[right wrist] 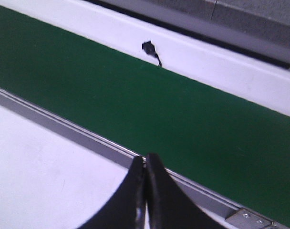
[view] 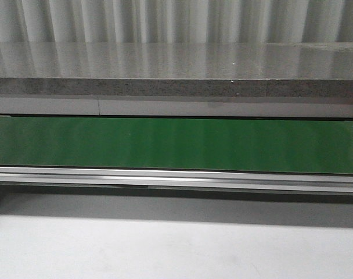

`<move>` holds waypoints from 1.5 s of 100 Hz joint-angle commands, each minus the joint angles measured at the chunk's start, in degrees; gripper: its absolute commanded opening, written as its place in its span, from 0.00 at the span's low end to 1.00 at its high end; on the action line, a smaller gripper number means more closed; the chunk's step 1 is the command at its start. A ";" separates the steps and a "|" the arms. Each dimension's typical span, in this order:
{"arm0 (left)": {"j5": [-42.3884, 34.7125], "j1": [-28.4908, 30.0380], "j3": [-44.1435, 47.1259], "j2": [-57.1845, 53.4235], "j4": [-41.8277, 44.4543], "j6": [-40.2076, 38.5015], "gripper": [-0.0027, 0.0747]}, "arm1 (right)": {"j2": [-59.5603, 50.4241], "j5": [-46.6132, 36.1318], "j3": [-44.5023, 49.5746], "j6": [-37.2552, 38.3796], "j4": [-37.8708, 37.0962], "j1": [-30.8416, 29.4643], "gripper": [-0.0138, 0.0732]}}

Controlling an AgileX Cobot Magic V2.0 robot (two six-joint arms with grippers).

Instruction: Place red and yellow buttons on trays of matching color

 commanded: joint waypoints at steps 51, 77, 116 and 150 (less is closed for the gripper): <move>-3.16 -0.48 -6.66 6.84 7.13 -11.24 0.01 | -18.61 1.08 5.91 -0.99 0.37 0.10 0.08; 1.53 -0.48 -15.97 21.51 11.20 -15.86 0.19 | -18.61 1.08 5.91 -0.99 0.37 0.10 0.08; 12.33 4.75 -28.96 44.18 13.74 -20.46 0.64 | -18.61 1.08 5.91 -0.99 0.37 0.10 0.08; 19.26 16.76 -38.41 60.23 11.63 -19.47 0.64 | -18.61 1.08 5.91 -0.99 0.37 0.10 0.08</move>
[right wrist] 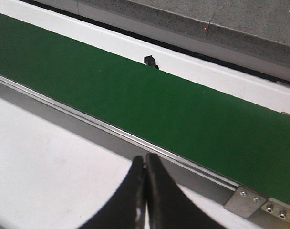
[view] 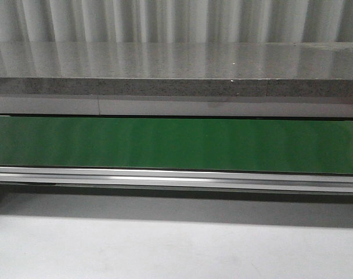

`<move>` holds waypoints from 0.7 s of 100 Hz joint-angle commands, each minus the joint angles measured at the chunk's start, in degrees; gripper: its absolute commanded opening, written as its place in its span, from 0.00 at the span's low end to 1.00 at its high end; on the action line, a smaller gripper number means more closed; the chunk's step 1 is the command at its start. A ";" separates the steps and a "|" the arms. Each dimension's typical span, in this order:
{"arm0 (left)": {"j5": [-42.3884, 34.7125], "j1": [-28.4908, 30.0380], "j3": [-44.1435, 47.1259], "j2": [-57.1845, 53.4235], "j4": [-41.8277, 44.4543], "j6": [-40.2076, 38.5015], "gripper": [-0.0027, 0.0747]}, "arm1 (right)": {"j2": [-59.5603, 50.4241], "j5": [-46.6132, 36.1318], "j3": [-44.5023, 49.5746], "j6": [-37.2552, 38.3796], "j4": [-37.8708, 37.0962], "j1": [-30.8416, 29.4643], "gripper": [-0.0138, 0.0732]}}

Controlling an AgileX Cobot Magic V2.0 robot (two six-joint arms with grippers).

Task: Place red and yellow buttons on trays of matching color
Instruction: 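Move the left gripper to a red button in the pile and grasp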

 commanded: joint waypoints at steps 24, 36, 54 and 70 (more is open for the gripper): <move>0.14 4.99 -6.85 8.48 -1.19 0.64 0.64 | 0.51 -3.53 -1.28 -0.62 0.37 -0.09 0.08; 1.26 6.34 -9.52 11.76 -1.43 0.64 0.64 | 0.51 -3.53 -1.28 -0.62 0.37 -0.09 0.08; 3.20 6.89 -13.08 16.32 -2.58 1.94 0.64 | 0.51 -3.53 -1.28 -0.62 0.37 -0.09 0.08; 5.85 6.89 -16.93 20.45 -3.47 4.40 0.64 | 0.51 -3.53 -1.28 -0.62 0.37 -0.09 0.08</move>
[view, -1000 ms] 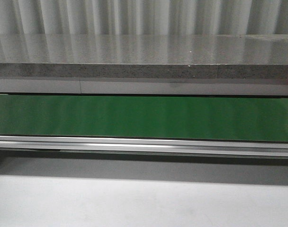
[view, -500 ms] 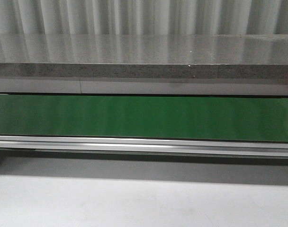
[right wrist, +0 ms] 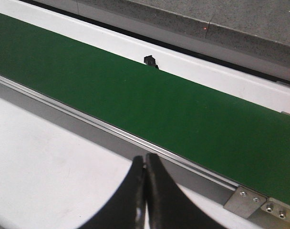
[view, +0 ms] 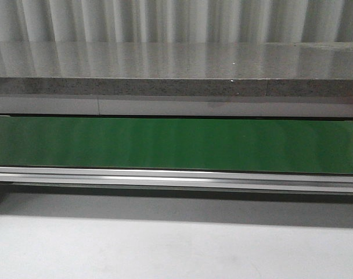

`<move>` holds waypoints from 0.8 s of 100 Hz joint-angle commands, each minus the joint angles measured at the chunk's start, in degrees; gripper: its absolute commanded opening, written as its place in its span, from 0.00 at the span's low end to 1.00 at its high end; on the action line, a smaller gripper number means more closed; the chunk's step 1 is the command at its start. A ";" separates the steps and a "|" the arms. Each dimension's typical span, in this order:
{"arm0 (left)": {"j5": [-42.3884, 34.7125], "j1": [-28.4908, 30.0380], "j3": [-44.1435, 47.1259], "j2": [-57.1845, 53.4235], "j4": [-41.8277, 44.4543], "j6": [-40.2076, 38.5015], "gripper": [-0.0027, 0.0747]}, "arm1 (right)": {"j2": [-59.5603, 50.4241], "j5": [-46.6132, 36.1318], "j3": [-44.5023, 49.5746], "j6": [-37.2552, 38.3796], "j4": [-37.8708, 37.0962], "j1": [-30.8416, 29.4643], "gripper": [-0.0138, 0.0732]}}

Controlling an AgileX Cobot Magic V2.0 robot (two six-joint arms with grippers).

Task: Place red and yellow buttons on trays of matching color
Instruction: 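Move the left gripper to a red button in the pile and grasp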

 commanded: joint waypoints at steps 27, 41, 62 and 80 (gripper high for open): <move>1.72 0.18 -7.72 3.69 -0.53 1.72 0.64 | 0.51 -3.63 -1.28 -0.62 0.37 -0.09 0.08; 2.15 0.18 -9.02 5.78 -0.53 1.83 0.64 | 0.51 -3.68 -1.28 -0.62 0.37 -0.09 0.08; 0.12 0.18 -9.07 6.84 -0.42 1.83 0.57 | 0.51 -3.62 -1.28 -0.62 0.37 -0.09 0.08; 0.11 0.18 -9.07 6.84 -0.42 1.83 0.40 | 0.51 -3.62 -1.28 -0.62 0.37 -0.09 0.08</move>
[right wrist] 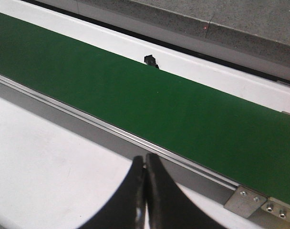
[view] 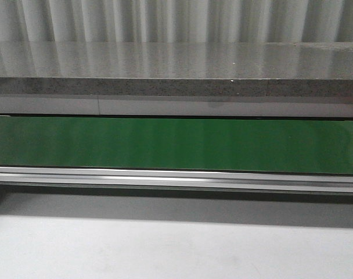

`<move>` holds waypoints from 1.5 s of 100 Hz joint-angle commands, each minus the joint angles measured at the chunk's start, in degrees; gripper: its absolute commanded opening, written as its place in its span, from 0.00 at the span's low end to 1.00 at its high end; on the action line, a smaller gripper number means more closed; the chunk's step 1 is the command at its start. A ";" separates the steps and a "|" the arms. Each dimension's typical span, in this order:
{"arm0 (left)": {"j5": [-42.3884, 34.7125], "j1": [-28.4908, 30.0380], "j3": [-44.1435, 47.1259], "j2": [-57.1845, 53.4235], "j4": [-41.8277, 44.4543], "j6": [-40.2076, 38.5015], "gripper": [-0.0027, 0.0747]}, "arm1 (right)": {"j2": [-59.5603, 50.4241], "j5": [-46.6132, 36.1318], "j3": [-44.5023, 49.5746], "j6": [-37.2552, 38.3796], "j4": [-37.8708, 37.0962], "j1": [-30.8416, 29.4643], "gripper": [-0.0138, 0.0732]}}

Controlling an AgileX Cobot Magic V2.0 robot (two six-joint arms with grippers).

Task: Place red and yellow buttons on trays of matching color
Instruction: 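Move the left gripper to a red button in the pile and grasp, then lower the red button onto the belt and open the left gripper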

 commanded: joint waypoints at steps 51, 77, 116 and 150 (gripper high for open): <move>0.80 -0.04 -1.36 -9.68 -0.12 1.83 0.21 | 0.51 -3.64 -1.28 -0.62 0.37 -0.09 0.08; 1.66 -1.71 0.97 -17.08 0.12 3.66 0.21 | 0.51 -3.64 -1.28 -0.62 0.37 -0.09 0.08; 1.27 -11.74 1.11 -18.17 1.65 3.68 0.21 | 0.51 -3.64 -1.28 -0.62 0.37 -0.09 0.08; 2.72 -12.20 1.11 -15.04 1.97 3.68 0.24 | 0.51 -3.64 -1.28 -0.62 0.37 -0.09 0.08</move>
